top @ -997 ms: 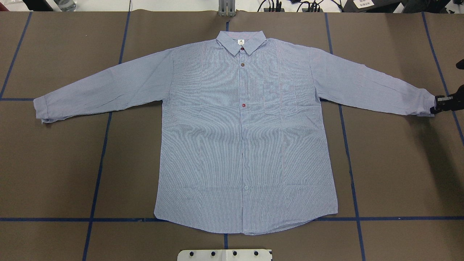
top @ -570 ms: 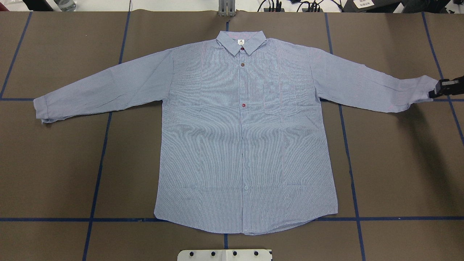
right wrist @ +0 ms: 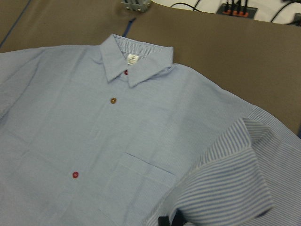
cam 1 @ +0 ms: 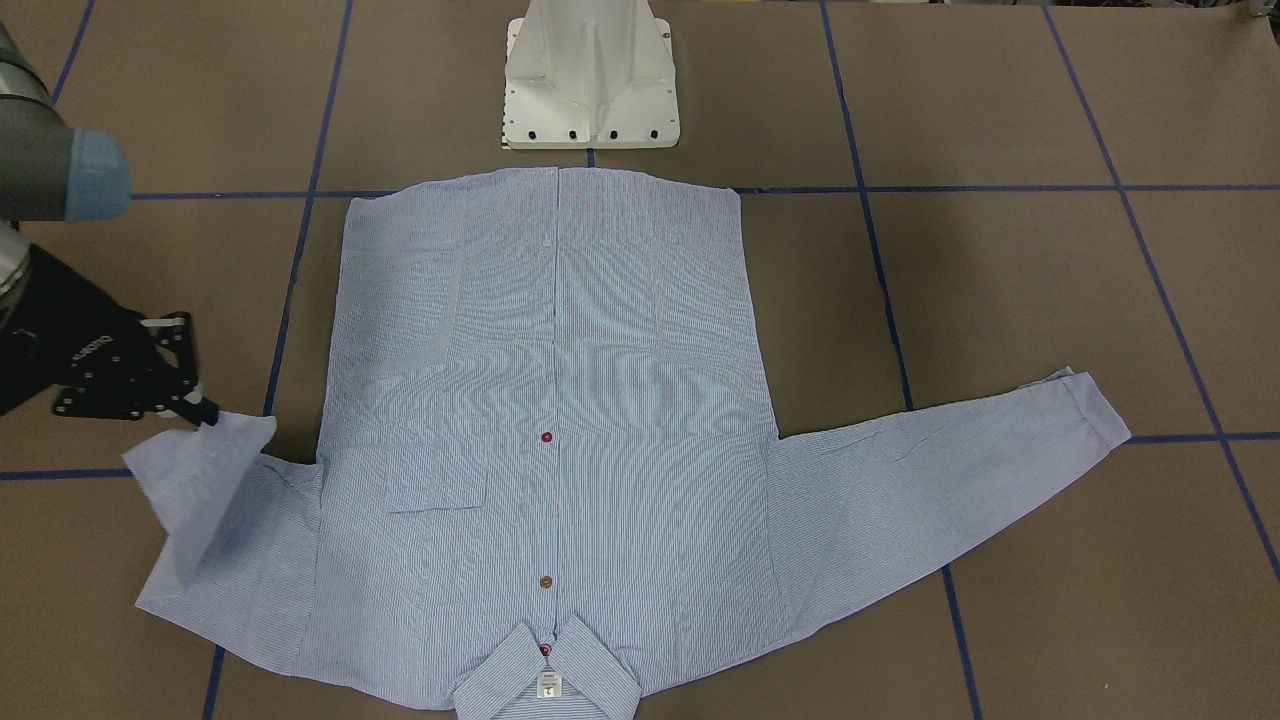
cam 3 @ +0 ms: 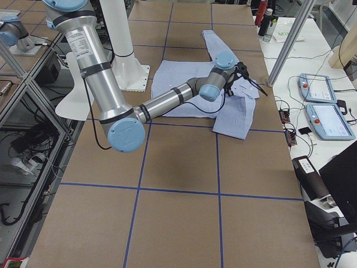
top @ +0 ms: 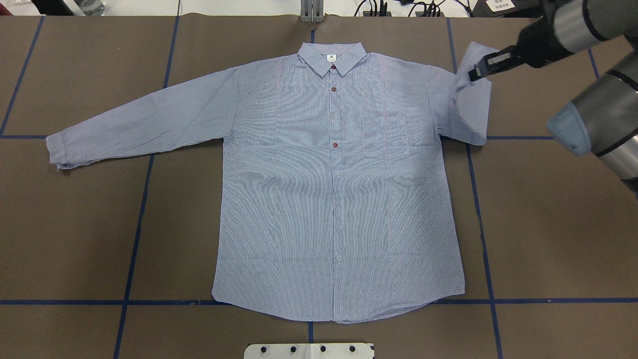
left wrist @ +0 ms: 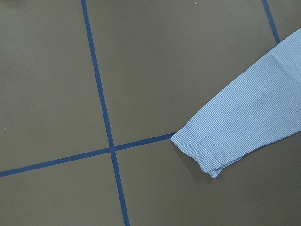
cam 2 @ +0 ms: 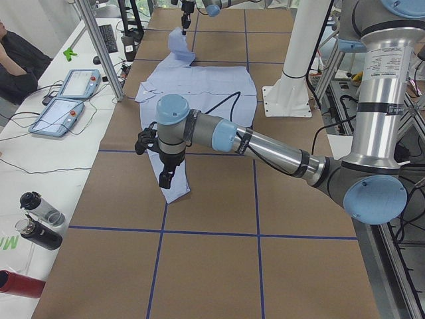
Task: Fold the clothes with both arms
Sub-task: 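Lift the sleeve with the right gripper and carry it across the shirt front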
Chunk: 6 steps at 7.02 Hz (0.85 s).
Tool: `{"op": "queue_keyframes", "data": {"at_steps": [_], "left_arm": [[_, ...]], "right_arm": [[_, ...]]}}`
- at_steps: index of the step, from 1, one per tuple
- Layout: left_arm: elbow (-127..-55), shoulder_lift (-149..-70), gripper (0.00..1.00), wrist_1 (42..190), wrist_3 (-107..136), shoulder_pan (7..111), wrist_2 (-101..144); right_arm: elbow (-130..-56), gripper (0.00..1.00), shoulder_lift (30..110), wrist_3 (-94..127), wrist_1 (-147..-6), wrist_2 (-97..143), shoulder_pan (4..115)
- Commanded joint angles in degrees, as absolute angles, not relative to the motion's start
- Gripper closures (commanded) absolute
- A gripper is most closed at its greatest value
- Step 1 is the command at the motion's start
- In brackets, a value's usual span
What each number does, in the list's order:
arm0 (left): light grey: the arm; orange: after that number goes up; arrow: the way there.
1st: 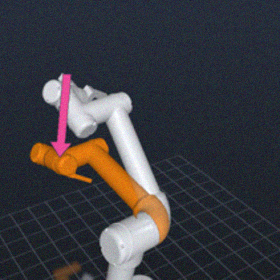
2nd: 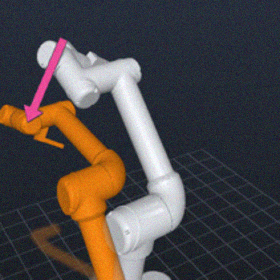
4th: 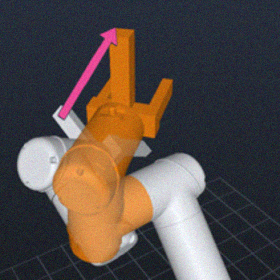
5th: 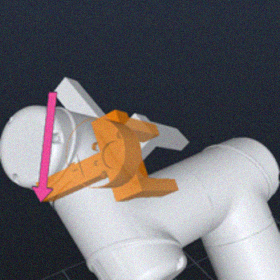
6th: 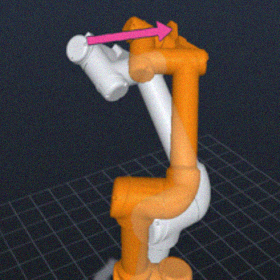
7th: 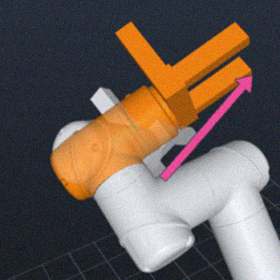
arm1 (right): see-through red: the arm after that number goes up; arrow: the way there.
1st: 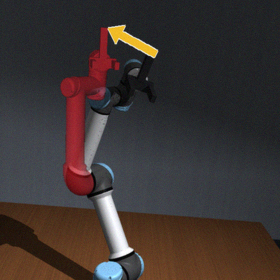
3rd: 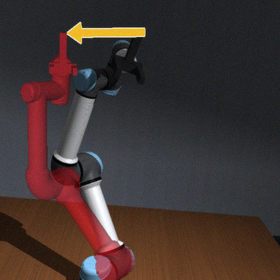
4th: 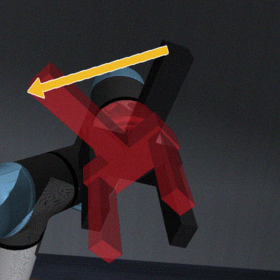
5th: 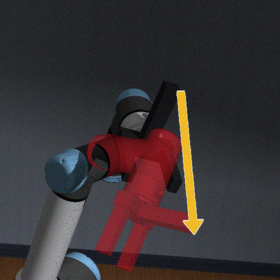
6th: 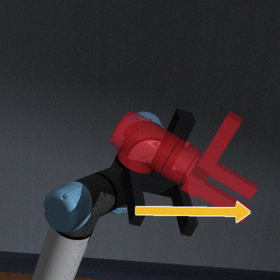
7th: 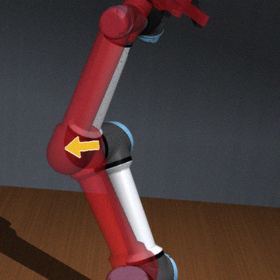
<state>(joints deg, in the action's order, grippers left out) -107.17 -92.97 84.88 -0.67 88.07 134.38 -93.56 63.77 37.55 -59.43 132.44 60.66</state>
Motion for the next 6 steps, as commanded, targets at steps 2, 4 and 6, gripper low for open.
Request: {"op": "queue_keyframes", "data": {"at_steps": [2,4,6], "left_arm": [[-106.4,-92.5,0.01,84.9,-0.7,88.1,134.5],[-105.8,-92.3,0.01,85.0,-0.8,88.1,134.5],[-105.6,-92.2,0.01,84.9,-0.8,88.0,134.5]], "right_arm": [[-86.3,1.00,46.2,38.7,-63.5,120.7,50.2],[-82.8,1.00,41.1,39.2,-63.5,118.9,48.3],[-79.7,1.00,38.9,39.1,-63.1,115.5,45.3]]}}
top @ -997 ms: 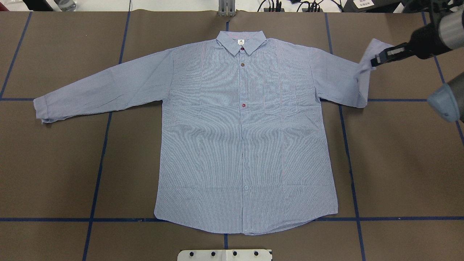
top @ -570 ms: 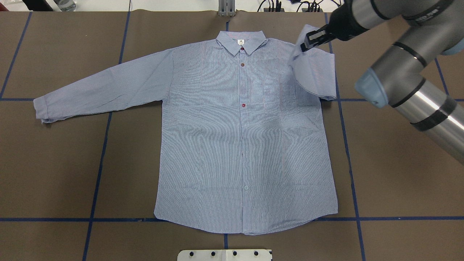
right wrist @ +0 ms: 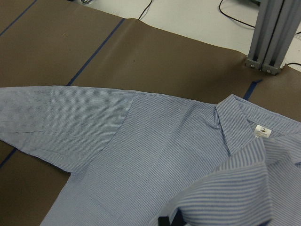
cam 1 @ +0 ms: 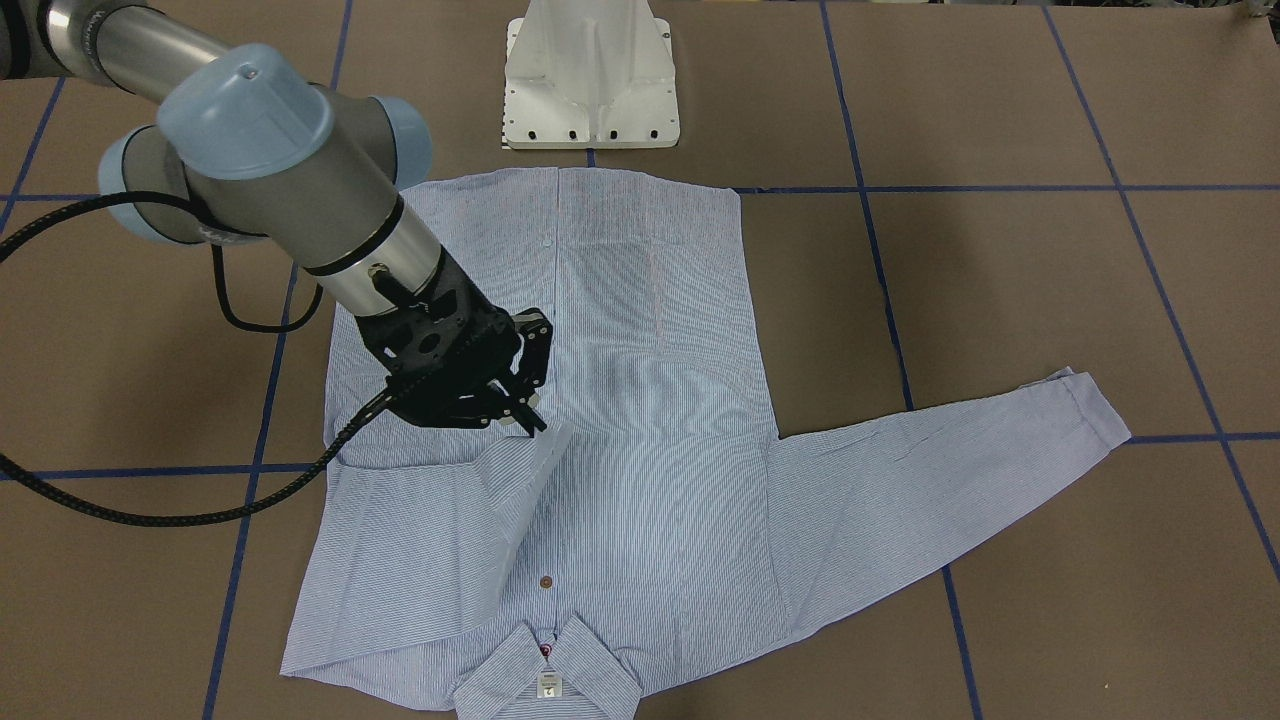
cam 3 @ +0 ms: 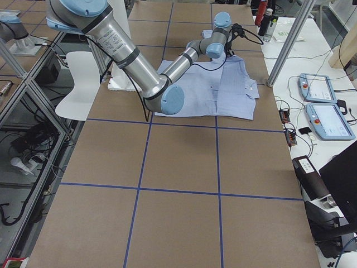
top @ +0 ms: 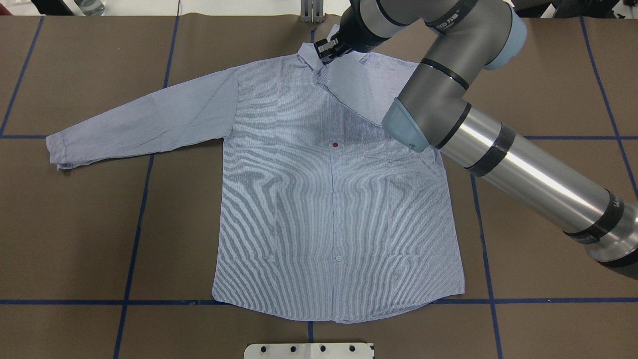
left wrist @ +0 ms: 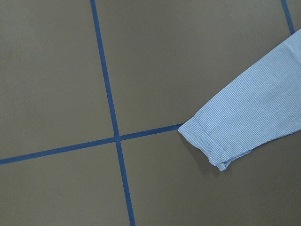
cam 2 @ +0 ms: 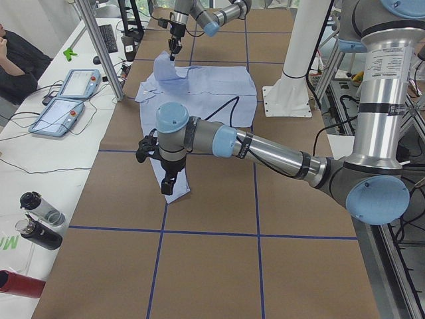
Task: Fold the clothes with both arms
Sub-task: 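Lift the sleeve with the right gripper and carry it across the shirt front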
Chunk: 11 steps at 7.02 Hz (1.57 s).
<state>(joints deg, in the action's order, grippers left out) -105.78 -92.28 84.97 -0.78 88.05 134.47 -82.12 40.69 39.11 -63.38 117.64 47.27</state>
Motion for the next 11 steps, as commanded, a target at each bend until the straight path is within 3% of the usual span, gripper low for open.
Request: {"op": "queue_keyframes", "data": {"at_steps": [1,3,5,7,11], "left_arm": [[-104.9,-92.3,0.01,85.0,-0.9,88.1,134.5],[-104.9,-92.3,0.01,85.0,-0.9,88.1,134.5],[-104.9,-92.4,0.01,85.0,-0.9,88.1,134.5],[-105.0,-92.4,0.01,85.0,-0.8,88.1,134.5],[-104.9,-92.4,0.01,85.0,-0.2,88.0,134.5]], "right_arm": [[-74.7,1.00,35.8,39.1,-63.1,115.2,42.9],[-62.6,1.00,29.3,39.0,-62.8,109.2,38.1],[-59.2,1.00,27.8,39.1,-62.8,105.3,35.8],[-58.9,0.03,27.1,40.4,-63.1,96.0,31.6],[-60.5,0.02,26.3,44.6,-65.3,94.5,30.3]]}}
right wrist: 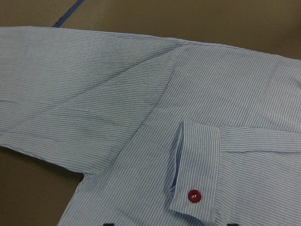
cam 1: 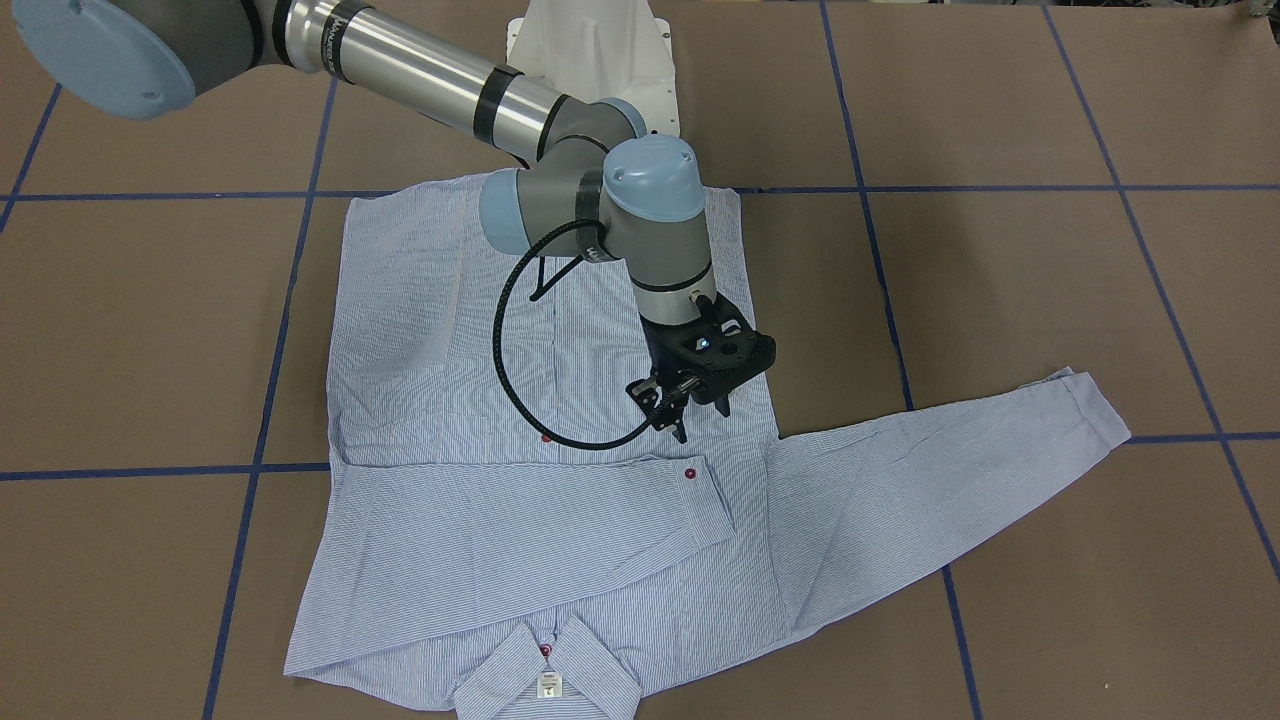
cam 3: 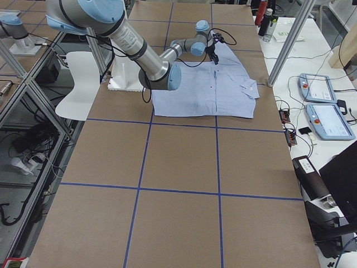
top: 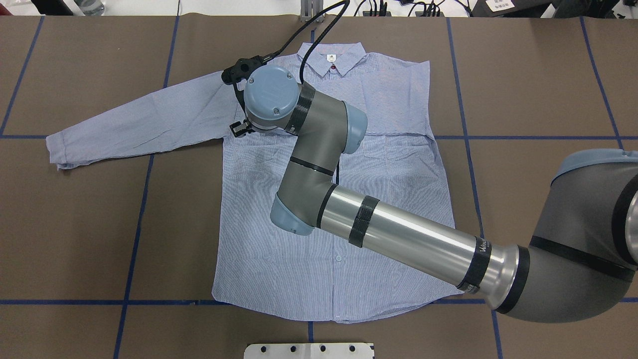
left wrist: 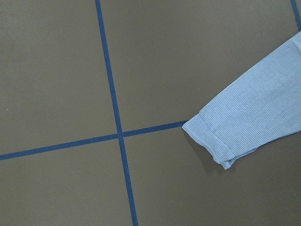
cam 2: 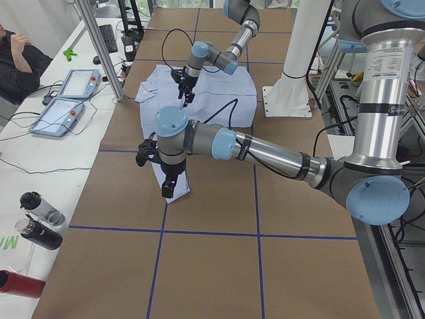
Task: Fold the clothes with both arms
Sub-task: 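Release the sleeve on the chest and raise the right gripper away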
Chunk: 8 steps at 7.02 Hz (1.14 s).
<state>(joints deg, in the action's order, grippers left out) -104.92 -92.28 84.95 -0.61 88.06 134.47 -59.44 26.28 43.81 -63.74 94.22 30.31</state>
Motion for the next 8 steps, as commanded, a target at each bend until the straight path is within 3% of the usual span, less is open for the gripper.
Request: {"op": "queue_keyframes", "data": {"at_steps": [1,3,5,6,8], "left_arm": [[-104.9,-92.9,0.01,85.5,4.3,87.9,134.5],[-105.0,-92.5,0.01,91.0,15.8,85.0,133.9],[-104.9,-91.9,0.01,97.4,27.8,80.0,130.3],[-104.9,-90.4,0.01,101.6,33.0,77.5,129.7],[-103.9,-86.5,0.01,114.1,47.0,71.1,125.3]], "right_arm": [[-64.6,0.02,26.5,44.8,-72.4,95.4,30.9],[-74.8,0.01,31.3,44.7,-83.5,103.8,35.2],[-89.0,0.01,43.9,43.7,-89.7,110.2,40.1],[-93.9,0.01,49.3,43.6,-90.9,112.7,42.4],[-100.2,0.01,52.5,41.2,-101.7,115.1,46.7]]}}
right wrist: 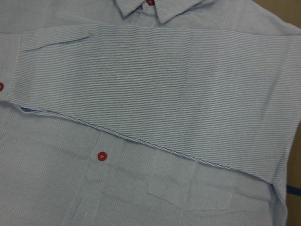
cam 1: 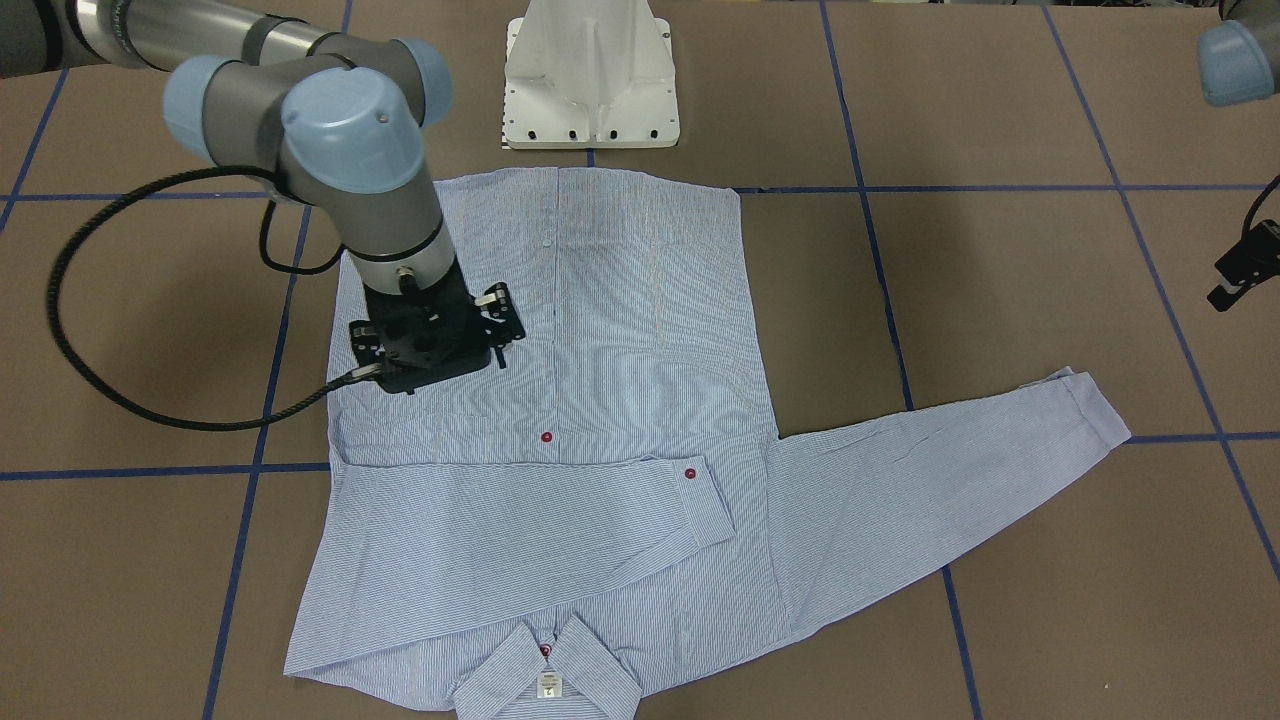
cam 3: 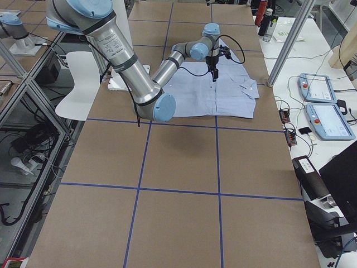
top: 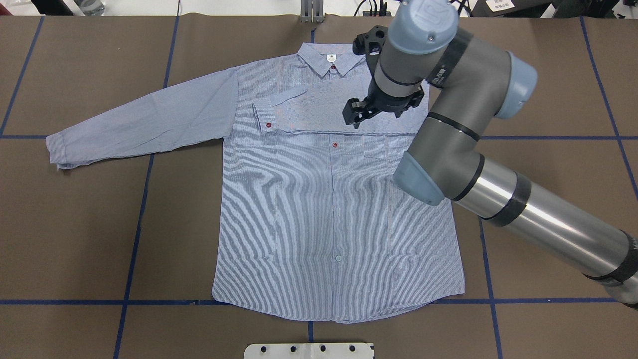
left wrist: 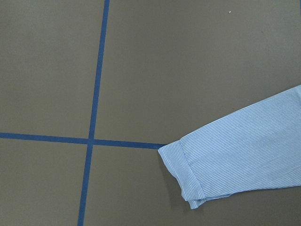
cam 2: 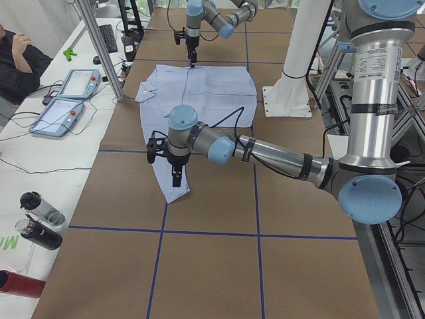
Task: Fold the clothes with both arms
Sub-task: 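Release the sleeve on the chest and raise the right gripper away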
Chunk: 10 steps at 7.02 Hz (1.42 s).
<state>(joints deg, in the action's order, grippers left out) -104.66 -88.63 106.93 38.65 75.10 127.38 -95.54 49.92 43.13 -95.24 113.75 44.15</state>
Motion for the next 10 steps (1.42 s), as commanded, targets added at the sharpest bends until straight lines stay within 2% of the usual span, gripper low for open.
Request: {"op": "queue_keyframes", "data": {"at_steps": [1,4,8,10], "left_arm": [[-101.1,-86.3,0.01,120.2,53.0,68.8,123.5],[-88.0,-86.0,0.06,141.1,68.2,59.4,114.2],[-83.9,-90.1,0.15,141.7,69.8,56.6,112.8],[-83.5,-90.4,0.27,141.7,69.8,56.5,112.8]], "right_arm": [[-103.8,0.01,54.0,34.0,-108.1,115.2,48.8],[-108.8,0.00,62.0,20.6,-110.5,122.3,56.5],[-109.6,0.00,63.2,20.1,-110.3,124.2,57.2],[-109.6,0.00,63.2,20.1,-110.3,124.0,57.4]]}}
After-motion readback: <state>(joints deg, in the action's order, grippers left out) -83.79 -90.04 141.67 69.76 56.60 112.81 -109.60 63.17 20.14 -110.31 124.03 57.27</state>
